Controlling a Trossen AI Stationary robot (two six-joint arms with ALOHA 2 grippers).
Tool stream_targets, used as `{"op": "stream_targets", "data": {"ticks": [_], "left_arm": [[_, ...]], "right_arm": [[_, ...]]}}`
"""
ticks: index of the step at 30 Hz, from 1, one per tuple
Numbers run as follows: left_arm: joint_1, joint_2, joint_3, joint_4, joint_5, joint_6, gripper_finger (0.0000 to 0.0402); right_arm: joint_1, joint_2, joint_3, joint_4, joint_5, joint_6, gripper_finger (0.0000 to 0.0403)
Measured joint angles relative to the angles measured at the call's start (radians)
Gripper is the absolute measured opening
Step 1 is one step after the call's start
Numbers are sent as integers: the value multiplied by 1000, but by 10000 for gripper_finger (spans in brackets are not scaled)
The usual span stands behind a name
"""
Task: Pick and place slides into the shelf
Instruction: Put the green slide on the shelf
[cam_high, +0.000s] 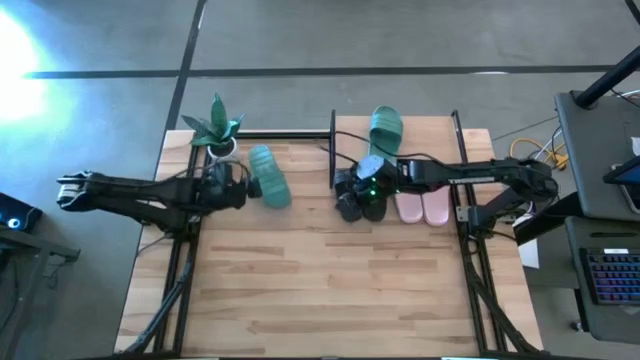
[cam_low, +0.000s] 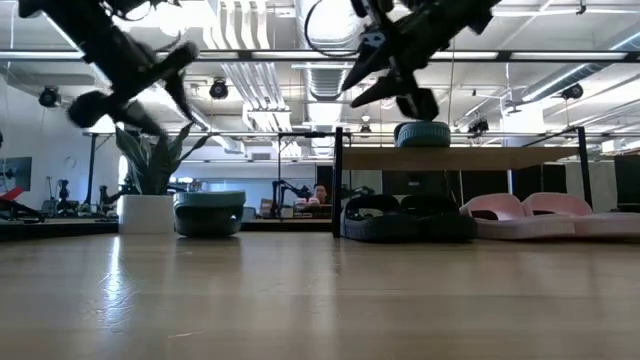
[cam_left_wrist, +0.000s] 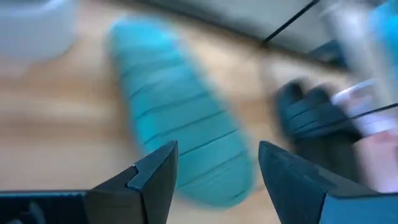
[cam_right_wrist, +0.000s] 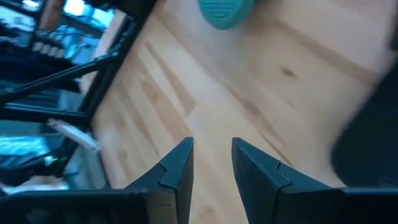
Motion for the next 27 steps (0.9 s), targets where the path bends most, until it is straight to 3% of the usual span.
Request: {"op": "stream_targets", "data": {"ticks": [3,6,12,15,18,21,27], "left_arm": [[13,-13,-4,169,-76,155,209],[42,23,-21,261,-50,250,209],[55,226,-29,352,-30,373,209],[55,343,-12,413,22,440,209],[54,454,-9,397,121,448,209],[43,536,-8,361,221,351,209],[-81,475,12,308,269,274,209]], "right_arm": [[-13,53,20,53,-64,-1,101],[-6,107,80,53,-71,-33,102],[28,167,218,17,-75,-118,99],[28,169,281,-81,-73,-167,95],[26,162,318,-175,-58,-202,93],[30,149,347,-271,-3,-229,93],[33,116,351,-378,78,-235,89]]}}
